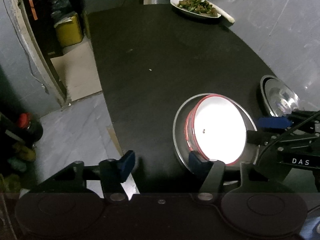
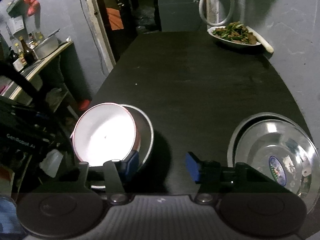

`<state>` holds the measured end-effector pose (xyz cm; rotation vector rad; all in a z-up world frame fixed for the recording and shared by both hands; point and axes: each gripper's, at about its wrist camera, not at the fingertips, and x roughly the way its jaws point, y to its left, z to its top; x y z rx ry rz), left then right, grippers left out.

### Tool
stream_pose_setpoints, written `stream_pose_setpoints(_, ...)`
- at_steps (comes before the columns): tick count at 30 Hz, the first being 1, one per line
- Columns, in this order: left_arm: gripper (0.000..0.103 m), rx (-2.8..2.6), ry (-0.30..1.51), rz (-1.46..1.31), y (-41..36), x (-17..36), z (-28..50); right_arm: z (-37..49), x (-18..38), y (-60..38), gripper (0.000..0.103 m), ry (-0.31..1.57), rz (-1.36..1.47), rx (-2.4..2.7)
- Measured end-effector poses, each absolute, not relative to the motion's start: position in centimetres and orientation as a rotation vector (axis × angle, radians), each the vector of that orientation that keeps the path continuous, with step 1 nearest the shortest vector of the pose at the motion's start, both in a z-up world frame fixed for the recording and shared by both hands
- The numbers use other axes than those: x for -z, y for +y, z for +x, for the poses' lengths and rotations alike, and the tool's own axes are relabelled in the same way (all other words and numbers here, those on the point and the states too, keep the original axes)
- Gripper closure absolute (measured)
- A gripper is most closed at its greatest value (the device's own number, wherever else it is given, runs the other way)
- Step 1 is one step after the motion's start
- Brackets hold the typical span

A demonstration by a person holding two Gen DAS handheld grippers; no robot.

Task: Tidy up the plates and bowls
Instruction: 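Close the left tool on the steel mixing bowl rim, then lift the bowl stack with the left tool toward the steel plates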

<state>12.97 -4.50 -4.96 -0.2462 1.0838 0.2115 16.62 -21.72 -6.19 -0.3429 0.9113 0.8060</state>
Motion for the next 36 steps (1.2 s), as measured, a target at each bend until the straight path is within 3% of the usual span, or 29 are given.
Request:
stream_pose_setpoints(7, 0.049, -0.202, 1.074, -0.277, -4.2, 5.0, 13.1, 17.6, 6.0, -21.3, 0.048, 0.984, -0.324, -0.817)
stream_pose_setpoints(11, 0.051, -0.206, 1.072, -0.28, -4.1, 5.0, 13.2, 19.7, 6.2, -20.9, 0.036, 1.069, -0.3, -0.785)
stream_pose_setpoints(18, 0.064, -0.201, 1.059, -0.288, -3.9, 5.0, 13.2, 21.1, 6.6, -20.7, 0.035, 1.093, -0.282, -0.775)
stream_pose_setpoints(24, 0.087, -0.162, 1.041, -0.294, -4.2, 4.9, 13.5, 21.3, 6.9, -21.5, 0.063, 1.115, -0.176, -0.832)
stream_pose_setpoints(26, 0.089, -0.159, 1.038, -0.287, -4.3, 4.9, 13.5, 21.3, 6.9, -21.5, 0.077, 1.117, -0.153, -0.856)
stream_pose_setpoints(28, 0.089, -0.16, 1.036, -0.293, -4.2, 4.9, 13.5, 21.1, 6.9, -21.4, 0.083, 1.11, -0.151, -0.877)
stream_pose_setpoints(36, 0.09, -0.164, 1.03, -0.278, -4.3, 5.0, 13.7, 21.0, 6.8, -21.7, 0.082, 1.108, -0.133, -0.87)
